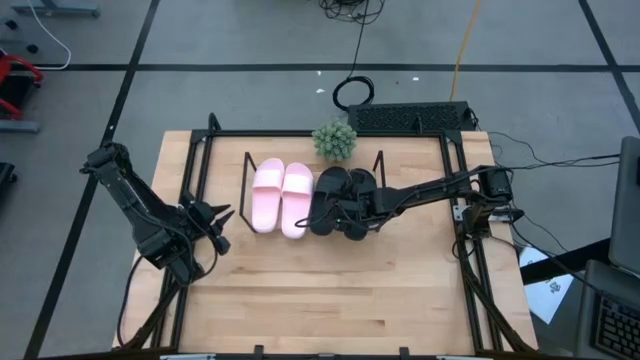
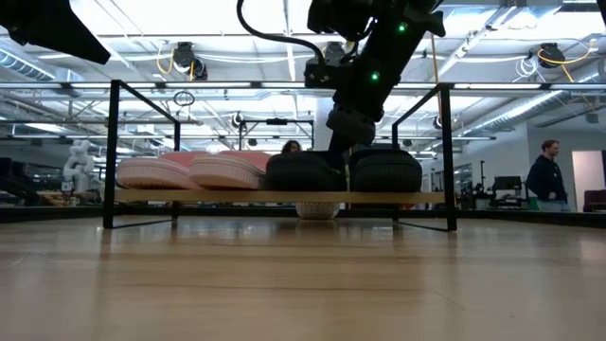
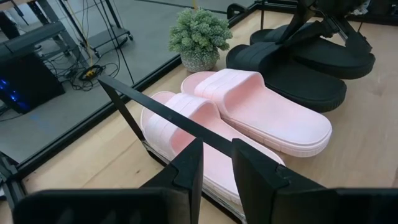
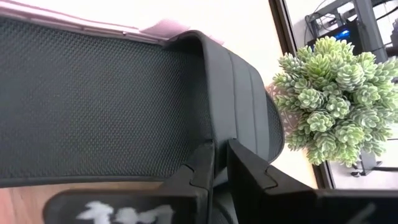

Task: Pick and place slides into the shelf
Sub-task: Adjust the black slide on the shelf

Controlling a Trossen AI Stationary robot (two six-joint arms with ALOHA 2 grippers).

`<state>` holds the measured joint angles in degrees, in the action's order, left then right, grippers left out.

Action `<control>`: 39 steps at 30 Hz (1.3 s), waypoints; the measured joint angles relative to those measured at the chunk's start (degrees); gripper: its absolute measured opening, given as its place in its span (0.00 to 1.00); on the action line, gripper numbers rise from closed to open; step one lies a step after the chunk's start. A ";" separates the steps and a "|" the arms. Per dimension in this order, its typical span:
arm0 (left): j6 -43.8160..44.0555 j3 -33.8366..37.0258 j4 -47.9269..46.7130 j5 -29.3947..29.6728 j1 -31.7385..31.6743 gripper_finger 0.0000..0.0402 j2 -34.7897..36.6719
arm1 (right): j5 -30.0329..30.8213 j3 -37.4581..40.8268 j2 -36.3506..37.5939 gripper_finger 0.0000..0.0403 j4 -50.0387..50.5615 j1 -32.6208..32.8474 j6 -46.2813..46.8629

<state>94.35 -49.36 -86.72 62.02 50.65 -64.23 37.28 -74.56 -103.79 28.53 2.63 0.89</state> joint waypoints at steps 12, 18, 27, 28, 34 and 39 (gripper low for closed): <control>0.26 0.00 0.02 0.02 0.00 0.22 0.00 | 0.16 0.00 0.01 0.07 1.30 0.00 -4.16; 0.40 0.00 0.04 0.02 0.00 0.22 0.00 | 0.13 -0.01 0.82 0.07 3.47 0.00 -4.88; 0.42 0.00 0.24 0.04 0.00 0.22 0.02 | -0.11 0.00 1.22 0.07 3.19 -0.02 -5.07; 0.39 0.00 0.28 0.04 0.00 0.22 0.00 | -0.11 0.00 1.22 0.08 3.17 -0.02 -5.07; 0.39 0.00 0.26 0.04 0.00 0.22 0.02 | -1.51 0.00 1.22 0.14 3.10 -0.03 -4.61; 0.39 0.00 0.26 0.04 0.00 0.22 0.00 | -1.60 0.00 1.22 0.23 3.17 -0.04 -3.74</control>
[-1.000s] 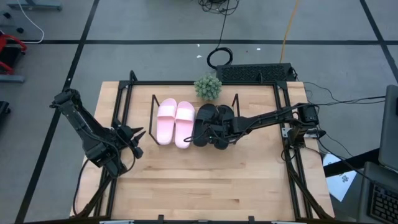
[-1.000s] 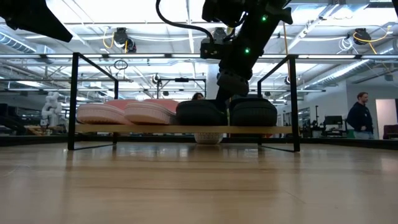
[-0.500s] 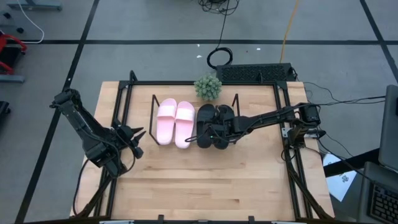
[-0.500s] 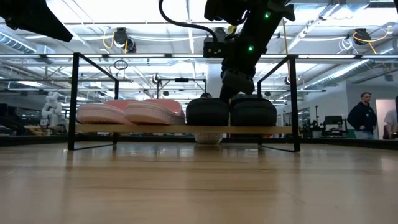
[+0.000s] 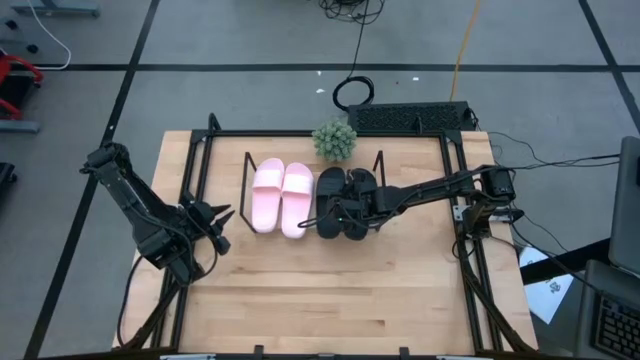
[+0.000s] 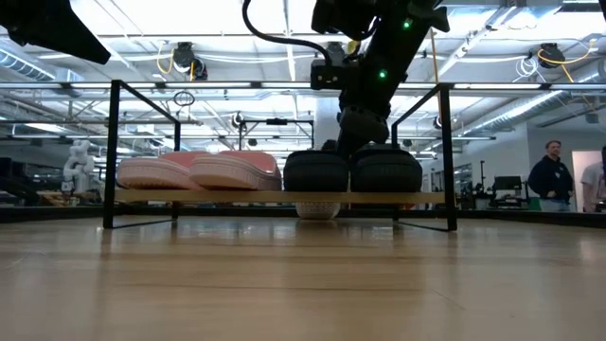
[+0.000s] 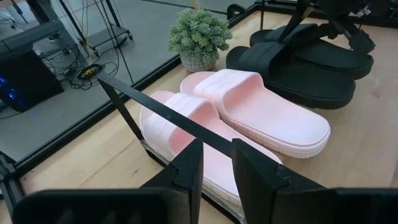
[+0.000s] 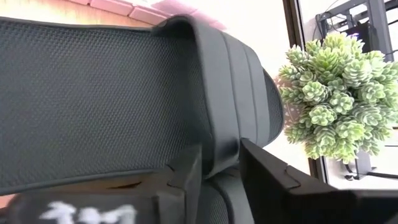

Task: Pick and place slides into the shelf
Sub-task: Adjust the black slide on the shelf, then return to Home Position

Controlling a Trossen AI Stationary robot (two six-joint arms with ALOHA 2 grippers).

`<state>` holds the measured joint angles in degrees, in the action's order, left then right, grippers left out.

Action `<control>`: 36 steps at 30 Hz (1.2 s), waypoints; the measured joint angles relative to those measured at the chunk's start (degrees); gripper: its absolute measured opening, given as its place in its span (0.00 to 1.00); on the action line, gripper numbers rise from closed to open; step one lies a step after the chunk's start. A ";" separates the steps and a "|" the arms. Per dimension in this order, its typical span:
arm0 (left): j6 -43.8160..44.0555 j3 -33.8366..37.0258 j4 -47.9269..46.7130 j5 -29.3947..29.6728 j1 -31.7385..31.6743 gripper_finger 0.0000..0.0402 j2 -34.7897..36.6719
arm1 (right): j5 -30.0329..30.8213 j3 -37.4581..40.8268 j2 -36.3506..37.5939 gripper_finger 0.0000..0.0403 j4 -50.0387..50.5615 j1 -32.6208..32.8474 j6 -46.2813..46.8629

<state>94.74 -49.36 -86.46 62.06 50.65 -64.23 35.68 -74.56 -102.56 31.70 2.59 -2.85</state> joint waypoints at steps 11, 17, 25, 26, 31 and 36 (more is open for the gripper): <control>-0.02 0.00 -0.02 0.00 0.00 0.22 0.00 | 0.11 0.00 0.04 0.35 -1.08 0.50 0.53; -0.56 0.00 -0.02 0.00 0.00 0.22 0.00 | 0.02 0.00 1.77 0.36 -2.13 2.86 0.35; -5.58 -1.64 -1.42 2.29 0.70 0.22 1.40 | 0.33 0.00 11.99 0.36 -5.40 11.43 -1.47; -6.35 -2.84 -1.87 2.32 1.06 0.22 2.07 | 0.46 0.00 14.12 0.36 -5.39 12.79 -1.51; -17.76 -12.01 -1.95 2.56 4.28 0.22 5.50 | 4.62 0.00 24.98 0.36 -5.85 19.59 -1.25; -29.65 -21.15 0.06 1.40 8.49 0.22 7.70 | 4.85 0.00 32.96 0.36 -5.76 24.92 -1.31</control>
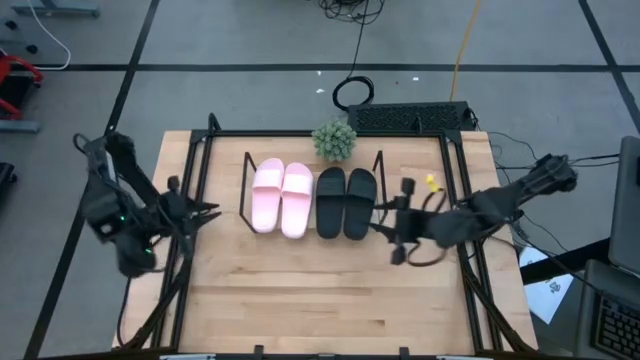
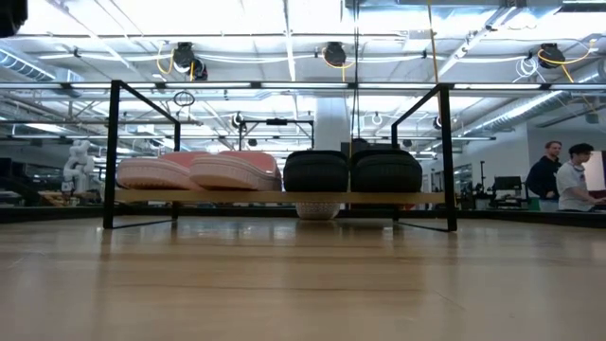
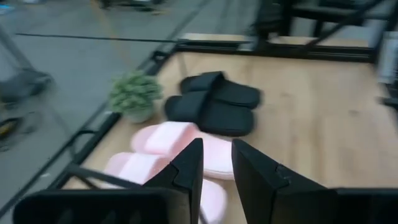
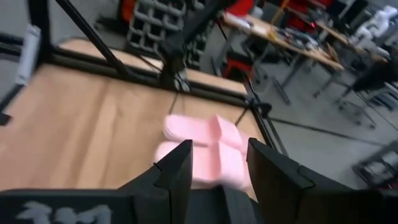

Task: Pick and place slides into the shelf
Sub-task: Return to Home Position

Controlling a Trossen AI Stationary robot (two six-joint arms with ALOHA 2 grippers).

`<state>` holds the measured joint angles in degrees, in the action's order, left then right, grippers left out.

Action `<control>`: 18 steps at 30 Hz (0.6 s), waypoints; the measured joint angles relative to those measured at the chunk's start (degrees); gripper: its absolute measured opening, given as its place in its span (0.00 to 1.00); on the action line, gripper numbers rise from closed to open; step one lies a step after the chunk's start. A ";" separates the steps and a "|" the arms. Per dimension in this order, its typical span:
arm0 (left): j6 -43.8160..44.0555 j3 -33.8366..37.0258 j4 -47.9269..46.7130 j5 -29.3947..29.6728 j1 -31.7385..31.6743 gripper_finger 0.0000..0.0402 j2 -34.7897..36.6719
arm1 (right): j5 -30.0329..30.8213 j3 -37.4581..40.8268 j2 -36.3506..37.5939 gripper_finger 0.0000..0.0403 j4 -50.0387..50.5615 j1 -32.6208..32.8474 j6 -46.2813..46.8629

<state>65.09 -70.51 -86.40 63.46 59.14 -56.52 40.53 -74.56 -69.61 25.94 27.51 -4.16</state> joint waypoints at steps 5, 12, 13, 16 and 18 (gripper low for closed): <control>-7.97 -7.04 1.04 -5.63 3.52 0.22 0.86 | -0.02 0.00 5.04 0.36 0.15 3.95 -1.20; -10.74 -11.98 1.06 -13.96 5.69 0.22 1.85 | -0.02 0.00 11.55 0.36 2.60 6.61 4.44; -11.24 -12.15 1.00 -13.72 6.02 0.22 2.01 | -0.21 0.00 12.50 0.36 4.34 6.91 6.57; -11.60 -12.20 0.95 -13.55 7.82 0.22 3.24 | -3.33 -0.02 15.35 0.36 12.97 7.52 9.67; -11.42 -11.73 0.97 -11.20 9.90 0.22 4.40 | -4.63 0.03 16.81 0.36 16.62 7.50 11.88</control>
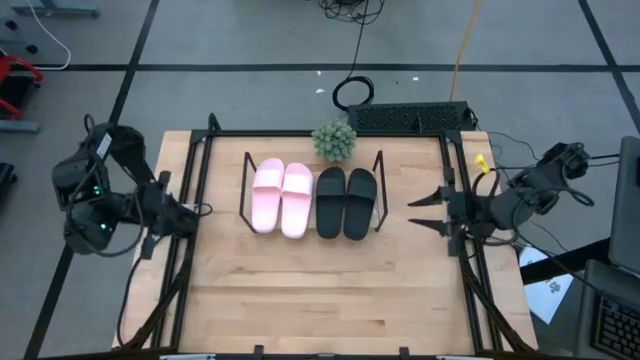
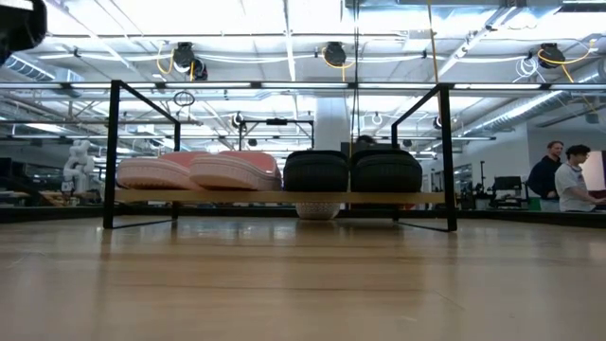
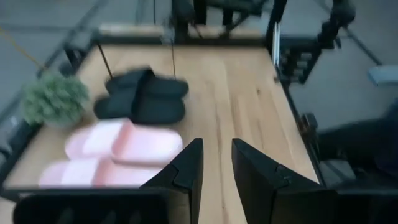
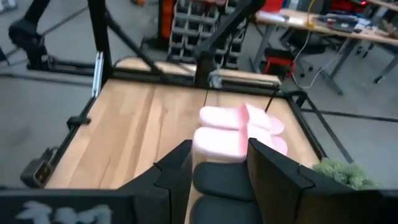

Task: Pick and place slides into the shelf
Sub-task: Return to Home Position

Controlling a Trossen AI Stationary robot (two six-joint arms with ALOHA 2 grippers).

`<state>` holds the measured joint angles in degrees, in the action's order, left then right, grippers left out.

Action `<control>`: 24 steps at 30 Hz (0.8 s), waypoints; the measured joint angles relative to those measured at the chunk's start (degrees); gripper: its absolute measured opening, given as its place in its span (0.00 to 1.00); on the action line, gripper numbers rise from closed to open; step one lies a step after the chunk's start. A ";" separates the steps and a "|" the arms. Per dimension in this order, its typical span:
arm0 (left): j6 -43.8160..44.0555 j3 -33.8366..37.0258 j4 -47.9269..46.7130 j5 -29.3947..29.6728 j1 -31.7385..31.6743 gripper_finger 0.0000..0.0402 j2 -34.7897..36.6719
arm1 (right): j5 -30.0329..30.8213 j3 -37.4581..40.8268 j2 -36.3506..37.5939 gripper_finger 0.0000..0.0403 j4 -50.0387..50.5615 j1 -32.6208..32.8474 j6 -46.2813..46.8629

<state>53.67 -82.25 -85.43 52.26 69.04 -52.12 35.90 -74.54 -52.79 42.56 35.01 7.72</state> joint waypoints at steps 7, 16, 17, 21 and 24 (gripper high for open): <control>5.00 8.68 0.03 14.87 5.74 0.22 8.68 | -0.26 6.17 3.03 0.36 -10.32 -6.00 -9.21; -0.58 18.31 4.99 22.41 11.50 0.22 22.62 | -25.74 9.18 5.42 0.36 -17.89 -28.98 -17.43; -1.81 18.86 5.40 24.23 12.63 0.22 24.07 | -27.99 9.18 5.50 0.36 -17.58 -31.77 -17.38; -4.32 19.21 5.49 27.43 14.12 0.22 30.78 | -38.44 9.20 5.48 0.36 -16.40 -41.24 -17.02; -6.12 19.55 5.46 27.78 13.60 0.22 32.20 | -46.64 9.22 5.52 0.36 -15.49 -47.55 -16.95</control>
<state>47.56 -62.70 -79.96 80.05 82.65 -19.92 -10.74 -65.32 -47.28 27.07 -12.54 -9.23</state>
